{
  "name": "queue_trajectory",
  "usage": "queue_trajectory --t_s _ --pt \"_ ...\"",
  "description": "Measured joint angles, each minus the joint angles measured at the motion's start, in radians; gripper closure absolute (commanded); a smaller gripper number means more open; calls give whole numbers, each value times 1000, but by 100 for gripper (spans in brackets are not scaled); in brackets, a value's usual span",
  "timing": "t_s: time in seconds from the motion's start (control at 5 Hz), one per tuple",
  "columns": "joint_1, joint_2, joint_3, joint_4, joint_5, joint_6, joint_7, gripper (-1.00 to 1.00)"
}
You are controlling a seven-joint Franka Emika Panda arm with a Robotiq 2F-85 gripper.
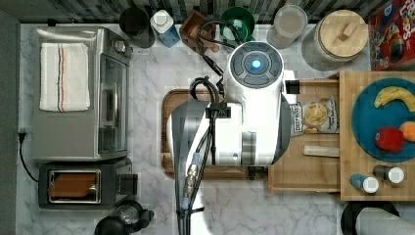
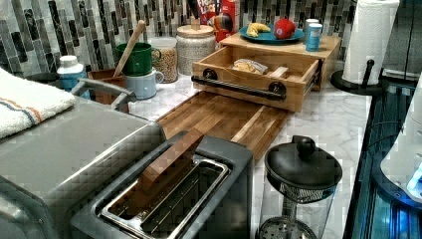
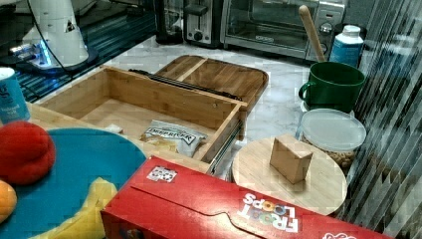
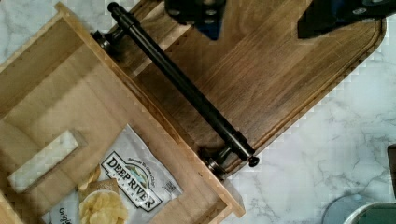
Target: Close the drawer.
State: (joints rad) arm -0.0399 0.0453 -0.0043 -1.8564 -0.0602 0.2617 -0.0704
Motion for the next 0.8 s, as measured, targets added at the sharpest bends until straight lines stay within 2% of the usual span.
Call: queue_trajectory --t_s 0.4,0.6,0.8 --pt "-4 2 0 -4 -1 9 0 100" --pt "-7 13 -1 -4 -5 9 -1 -100" --pt "-17 26 1 -5 -1 10 -4 -100"
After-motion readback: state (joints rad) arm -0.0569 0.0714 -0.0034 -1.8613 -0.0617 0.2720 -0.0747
